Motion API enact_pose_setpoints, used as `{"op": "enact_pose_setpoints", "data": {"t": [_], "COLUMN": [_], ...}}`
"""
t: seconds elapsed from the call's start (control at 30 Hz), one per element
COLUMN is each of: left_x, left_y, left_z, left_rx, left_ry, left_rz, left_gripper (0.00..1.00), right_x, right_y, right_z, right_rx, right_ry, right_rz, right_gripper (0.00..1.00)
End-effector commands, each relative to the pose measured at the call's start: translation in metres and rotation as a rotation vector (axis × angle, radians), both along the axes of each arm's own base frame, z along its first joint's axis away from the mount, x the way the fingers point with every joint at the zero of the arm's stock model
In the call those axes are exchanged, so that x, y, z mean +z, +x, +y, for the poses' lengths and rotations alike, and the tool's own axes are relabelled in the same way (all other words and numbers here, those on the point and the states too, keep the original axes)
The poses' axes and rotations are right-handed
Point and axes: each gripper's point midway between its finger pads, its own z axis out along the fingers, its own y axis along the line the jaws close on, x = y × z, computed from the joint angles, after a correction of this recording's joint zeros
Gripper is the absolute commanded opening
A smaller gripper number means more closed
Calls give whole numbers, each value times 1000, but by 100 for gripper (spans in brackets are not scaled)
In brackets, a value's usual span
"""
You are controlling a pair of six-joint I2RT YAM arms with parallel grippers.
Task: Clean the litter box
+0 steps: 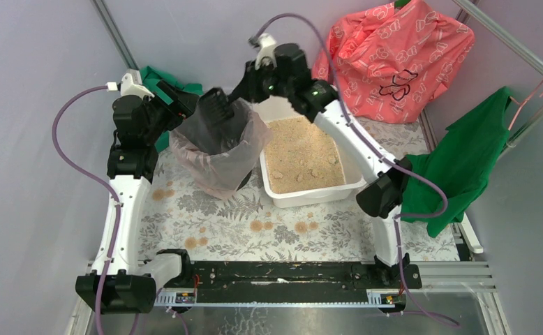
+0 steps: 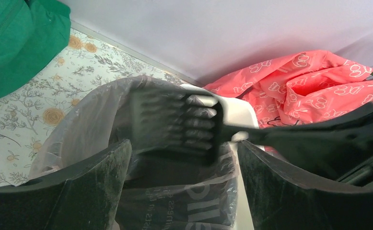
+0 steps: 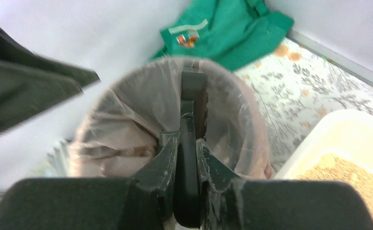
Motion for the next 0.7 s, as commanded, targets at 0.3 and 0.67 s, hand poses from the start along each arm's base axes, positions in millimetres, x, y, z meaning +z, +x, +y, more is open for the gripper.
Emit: {"op": "enact_pose_setpoints", "data": {"t": [0.3,0.67], "left_x": [-1,12], "left_y": [25,67], "left_z": [-4,-13], "left_rx": [-5,-52], "left_ry": [-23,-88], "left_rz": [0,-3], "left_gripper": [90,91], "right_x": [159,7], "right_y": [37,63], "right_z": [-174,-299], "right_rx": [-113,-572], "right_ry": [631,52], "right_rz": [37,138], "right_gripper": [0,0]}}
